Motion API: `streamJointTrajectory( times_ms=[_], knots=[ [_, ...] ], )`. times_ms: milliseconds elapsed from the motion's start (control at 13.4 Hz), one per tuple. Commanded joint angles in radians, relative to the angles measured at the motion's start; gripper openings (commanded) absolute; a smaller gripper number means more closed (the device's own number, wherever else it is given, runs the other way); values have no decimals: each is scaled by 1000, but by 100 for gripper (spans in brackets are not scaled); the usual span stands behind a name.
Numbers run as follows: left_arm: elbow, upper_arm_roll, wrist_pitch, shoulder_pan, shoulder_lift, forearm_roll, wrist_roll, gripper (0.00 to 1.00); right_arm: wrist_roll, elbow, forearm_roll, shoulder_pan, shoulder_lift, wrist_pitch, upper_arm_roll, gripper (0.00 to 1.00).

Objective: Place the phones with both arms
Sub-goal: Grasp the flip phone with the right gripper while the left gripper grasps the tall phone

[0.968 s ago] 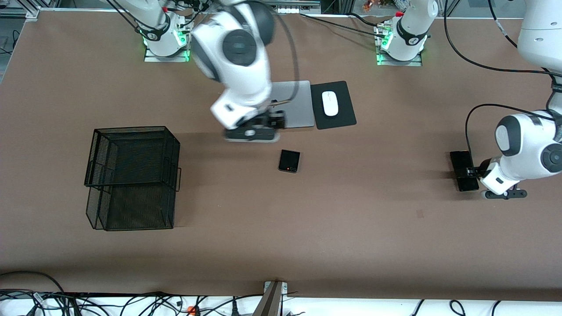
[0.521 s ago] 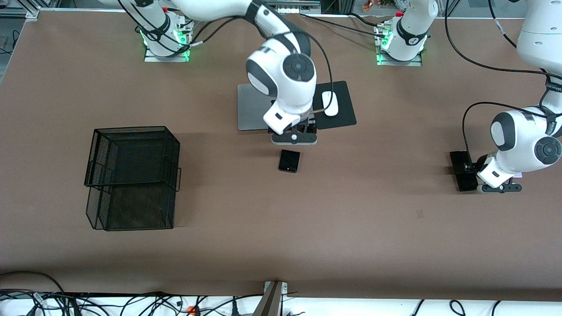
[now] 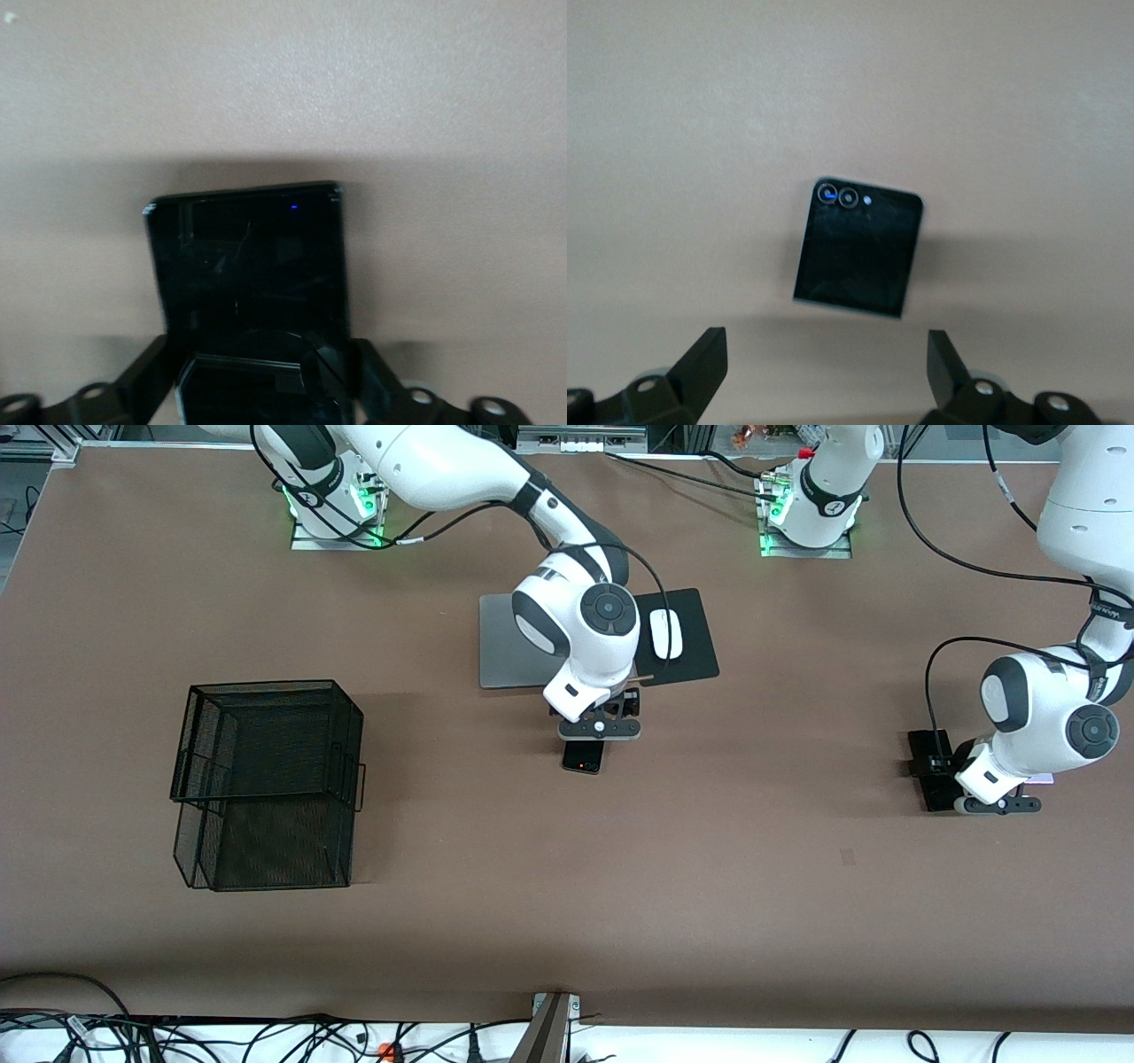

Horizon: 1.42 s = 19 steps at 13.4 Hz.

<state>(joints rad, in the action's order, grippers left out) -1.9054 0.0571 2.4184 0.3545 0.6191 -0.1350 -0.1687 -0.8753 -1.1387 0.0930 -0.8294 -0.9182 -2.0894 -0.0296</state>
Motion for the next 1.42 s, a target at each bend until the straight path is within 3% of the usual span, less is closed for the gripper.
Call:
streamJointTrajectory(
  times_ms=[0,149,298,670,819,1043,1266,1341],
  knots=[
    [0,15,8,20,7,-15,-18,31,-49,-35,8,7,-16,-110,11,100],
    [3,21,-2,21,-5,-12,-15,29,-137,-33,16,6,-40,-129,31,100],
    [38,38,-109,17,-45,-9,-14,28,-140,-33,16,6,-50,-129,49,100],
    [334,180,-549,9,-78,-8,-5,29,-139,-33,14,-7,-82,-175,54,100],
    [413,262,-658,9,-78,-6,-2,31,-136,-33,14,-11,-87,-175,54,100],
    [453,389,-706,1,-76,-6,62,30,-140,-35,16,-11,-105,-175,54,100],
    [454,405,-699,-67,-49,-17,155,29,-142,-36,13,-11,-111,-175,54,100],
    [456,405,-699,-83,-44,-12,184,29,-140,-36,11,-11,-113,-175,54,89]
  ],
)
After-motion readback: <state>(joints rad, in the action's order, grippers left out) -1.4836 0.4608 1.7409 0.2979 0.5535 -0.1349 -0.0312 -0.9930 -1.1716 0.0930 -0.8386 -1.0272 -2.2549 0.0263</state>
